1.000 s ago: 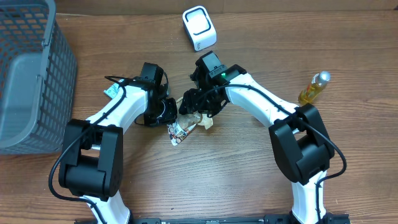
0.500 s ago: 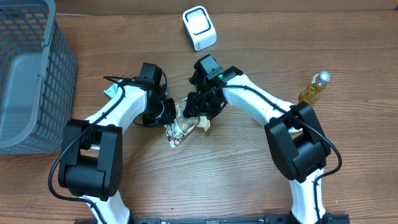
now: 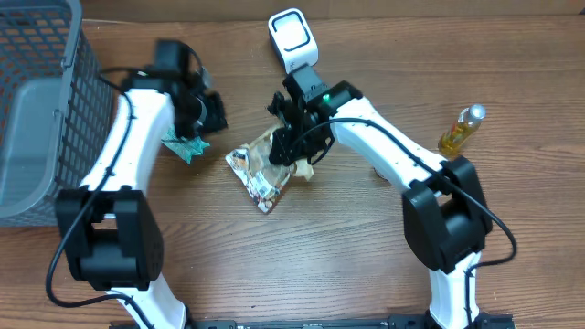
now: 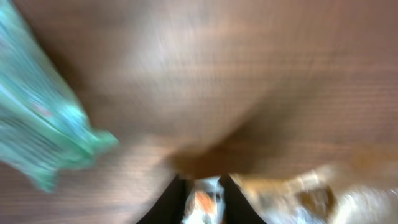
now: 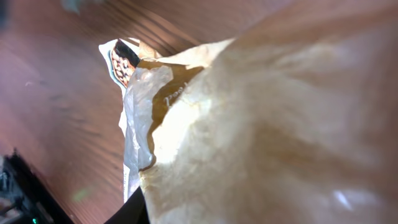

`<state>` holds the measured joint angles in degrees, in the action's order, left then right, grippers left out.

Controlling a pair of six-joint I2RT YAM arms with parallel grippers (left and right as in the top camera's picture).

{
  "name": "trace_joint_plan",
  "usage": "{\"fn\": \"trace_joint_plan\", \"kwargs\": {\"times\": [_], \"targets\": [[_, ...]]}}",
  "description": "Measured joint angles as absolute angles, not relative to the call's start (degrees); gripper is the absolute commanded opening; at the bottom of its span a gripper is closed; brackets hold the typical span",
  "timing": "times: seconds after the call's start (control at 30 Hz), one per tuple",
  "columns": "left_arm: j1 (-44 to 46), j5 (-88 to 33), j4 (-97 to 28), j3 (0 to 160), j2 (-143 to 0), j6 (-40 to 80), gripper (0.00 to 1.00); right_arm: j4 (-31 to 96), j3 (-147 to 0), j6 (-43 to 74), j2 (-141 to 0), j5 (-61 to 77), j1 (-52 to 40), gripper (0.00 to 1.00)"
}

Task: Scan the item barcode
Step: 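Release with the left gripper and lift the bag to the scanner with the right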

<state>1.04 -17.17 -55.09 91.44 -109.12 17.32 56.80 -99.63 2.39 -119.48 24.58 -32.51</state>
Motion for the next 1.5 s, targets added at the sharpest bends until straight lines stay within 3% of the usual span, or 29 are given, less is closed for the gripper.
{"fn": "trace_joint_plan", "kwargs": {"times": [0.4, 0.9, 1.5], "targets": [[-5.3, -17.2, -54.9, 93.8, -108.7, 16.5, 1.0, 50.7, -104.2, -5.7, -111.7, 22.0, -32.3, 0.15], [-5.3, -17.1, -54.9, 93.8, -108.7, 16.5, 1.0, 22.5, -104.2, -29.2, -111.7, -0.9, -31.7, 0.05], [-5.3, -17.2, -54.9, 93.8, -108.7, 16.5, 1.0, -10.2, -104.2, -48.4, -126.5, -10.9, -26.7, 0.04]]}}
